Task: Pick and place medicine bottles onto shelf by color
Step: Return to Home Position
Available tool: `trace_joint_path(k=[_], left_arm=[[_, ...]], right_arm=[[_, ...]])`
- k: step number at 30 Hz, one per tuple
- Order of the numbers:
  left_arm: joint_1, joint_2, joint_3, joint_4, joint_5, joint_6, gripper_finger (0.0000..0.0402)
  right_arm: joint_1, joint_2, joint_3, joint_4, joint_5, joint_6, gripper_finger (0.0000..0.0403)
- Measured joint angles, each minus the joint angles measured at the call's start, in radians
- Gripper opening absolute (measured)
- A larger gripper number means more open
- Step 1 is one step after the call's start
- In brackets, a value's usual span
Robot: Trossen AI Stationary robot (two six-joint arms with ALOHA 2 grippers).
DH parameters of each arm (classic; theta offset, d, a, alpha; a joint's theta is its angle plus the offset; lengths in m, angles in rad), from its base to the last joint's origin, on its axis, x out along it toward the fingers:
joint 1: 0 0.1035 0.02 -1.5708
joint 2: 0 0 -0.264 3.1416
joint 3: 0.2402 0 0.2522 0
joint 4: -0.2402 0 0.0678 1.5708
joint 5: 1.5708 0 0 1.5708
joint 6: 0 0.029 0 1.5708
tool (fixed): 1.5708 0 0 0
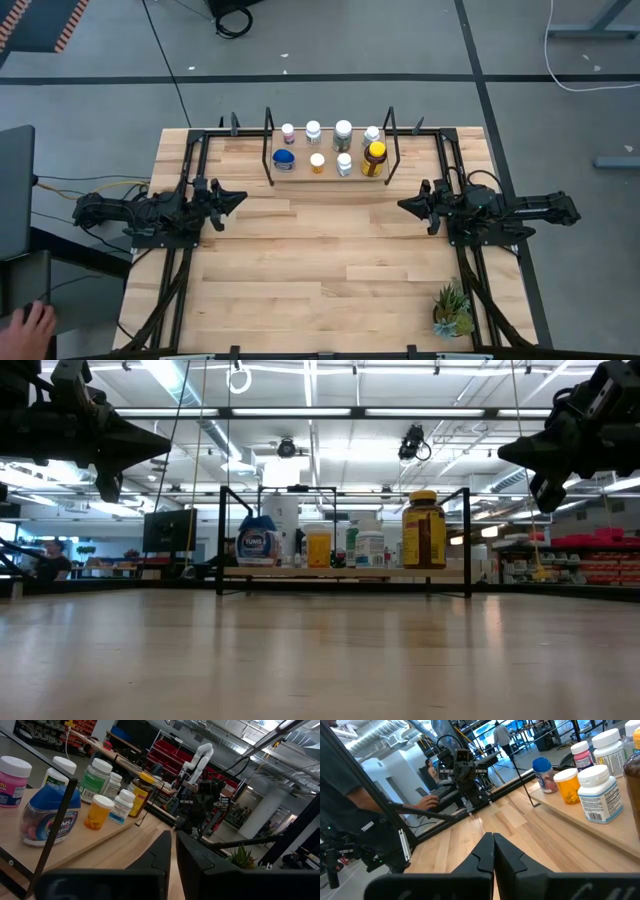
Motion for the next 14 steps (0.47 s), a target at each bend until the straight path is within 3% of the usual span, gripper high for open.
trace_joint_path(k=[14], left_arm=[[0.0,0.0,0.0,0.0,0.0,0.0,0.0024]], right_arm=[[0.0,0.0,0.0,0.0,0.0,0.0,0.0005]])
